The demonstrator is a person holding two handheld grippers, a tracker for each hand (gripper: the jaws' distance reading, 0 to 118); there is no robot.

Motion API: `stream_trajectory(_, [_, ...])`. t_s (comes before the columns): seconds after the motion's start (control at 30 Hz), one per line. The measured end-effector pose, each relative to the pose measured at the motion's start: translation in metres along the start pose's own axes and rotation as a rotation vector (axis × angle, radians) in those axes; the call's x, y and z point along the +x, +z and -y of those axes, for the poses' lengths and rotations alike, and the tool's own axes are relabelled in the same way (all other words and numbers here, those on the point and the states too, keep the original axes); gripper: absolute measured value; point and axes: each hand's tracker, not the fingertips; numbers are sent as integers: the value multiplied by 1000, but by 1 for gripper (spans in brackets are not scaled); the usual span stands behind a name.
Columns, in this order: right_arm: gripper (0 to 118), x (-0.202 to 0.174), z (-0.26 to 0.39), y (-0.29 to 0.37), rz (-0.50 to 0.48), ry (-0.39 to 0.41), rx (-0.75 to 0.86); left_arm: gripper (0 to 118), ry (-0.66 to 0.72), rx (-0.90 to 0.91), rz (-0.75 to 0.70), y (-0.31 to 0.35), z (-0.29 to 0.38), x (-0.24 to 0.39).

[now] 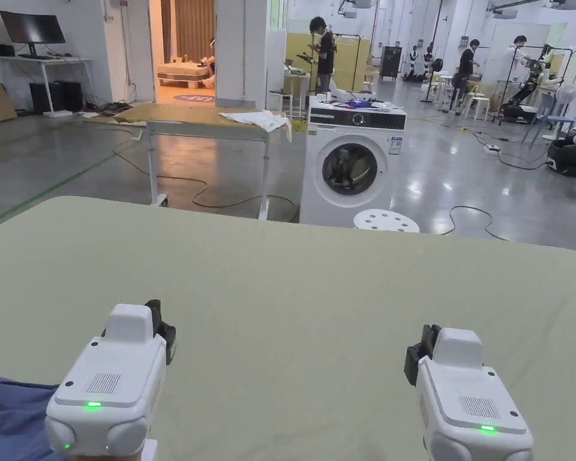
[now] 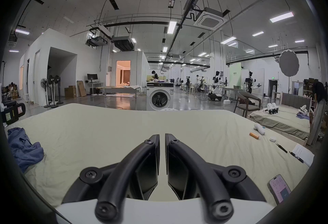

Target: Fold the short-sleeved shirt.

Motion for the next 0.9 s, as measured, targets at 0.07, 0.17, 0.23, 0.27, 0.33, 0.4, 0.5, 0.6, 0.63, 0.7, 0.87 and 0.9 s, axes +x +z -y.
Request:
stream_trajectory(0.07, [5,0,0,0,2,2,-1,0,0,-2,-3,0,0,-1])
stream_trajectory(0.17, [5,0,1,-1,-3,9,-3,0,-9,-5,0,-1,0,0])
stream_trajectory(0.23, [5,-2,1,-2,-6,35,-10,0,-18,-6,4,-1,0,0])
stream_trajectory(0.27, [5,-2,1,-2,-7,40,-13,0,-21,-8,5,-1,0,1])
stream_trajectory(0.33, [5,2,-3,-3,-7,-39,-48,0,3,-14,9,-3,-2,-2])
stream_trajectory(0.4, [5,12,-8,-4,-10,-235,-49,0,140,-24,9,-5,-6,-13])
stream_trajectory(0.5, [5,29,-11,-3,-41,-517,-34,0,486,-27,73,-8,-8,-39])
stream_trajectory(0.6, [4,38,-11,-6,-38,-697,-40,0,674,-21,136,-14,-2,-53])
stream_trajectory(0.63, [4,38,-14,-5,-29,-662,-40,0,606,-24,119,-14,-5,-50])
stream_trajectory(0.7, [4,26,-26,-9,-35,-323,-29,0,175,-33,79,-11,-18,-17])
stream_trajectory(0.87, [4,-26,-26,-4,-87,756,91,0,-751,-21,3,-8,1,44])
stream_trajectory(0.9, [4,-34,-20,-3,-94,934,107,0,-863,-24,2,-9,6,47])
